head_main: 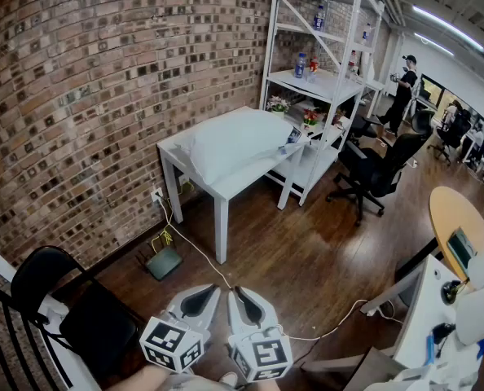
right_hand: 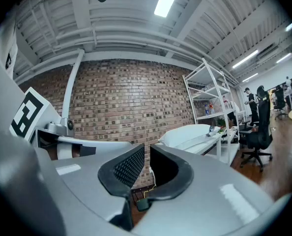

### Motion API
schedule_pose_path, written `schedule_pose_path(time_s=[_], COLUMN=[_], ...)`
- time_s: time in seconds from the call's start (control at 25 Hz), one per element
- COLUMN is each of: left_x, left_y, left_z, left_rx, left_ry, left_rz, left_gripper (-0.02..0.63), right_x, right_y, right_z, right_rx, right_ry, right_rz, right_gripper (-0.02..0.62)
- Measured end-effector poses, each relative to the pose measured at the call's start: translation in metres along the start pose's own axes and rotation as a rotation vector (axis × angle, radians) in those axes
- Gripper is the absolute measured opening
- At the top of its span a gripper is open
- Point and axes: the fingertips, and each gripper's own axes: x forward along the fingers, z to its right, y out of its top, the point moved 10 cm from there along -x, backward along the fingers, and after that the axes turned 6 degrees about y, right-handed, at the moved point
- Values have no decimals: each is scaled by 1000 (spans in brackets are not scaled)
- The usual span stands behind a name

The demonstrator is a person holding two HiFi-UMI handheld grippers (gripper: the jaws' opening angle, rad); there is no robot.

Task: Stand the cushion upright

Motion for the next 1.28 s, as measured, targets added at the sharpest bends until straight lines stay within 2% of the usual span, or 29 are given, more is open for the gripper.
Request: schedule_pose_path(time_s=[0.24,0.52,0.92,1.28], left_x=[11,39,103,150], left_y=[-6,-5,12,24], left_z=[8,-13,-93,-180], left_rx=[8,-7,-45,-104], left_ry=[-3,-5,0,-29], left_rz=[4,25,37,21], left_gripper=[0,0,0,0], right_x=[-3,27,126,216], right_y=[-5,-6,2,9], right_z=[15,30,51,59], right_rx=[13,-20,-59,-86], right_ry=[-1,-1,13,-40], right_rz=[-5,-28,-70,-129], right_gripper=[35,37,37,37])
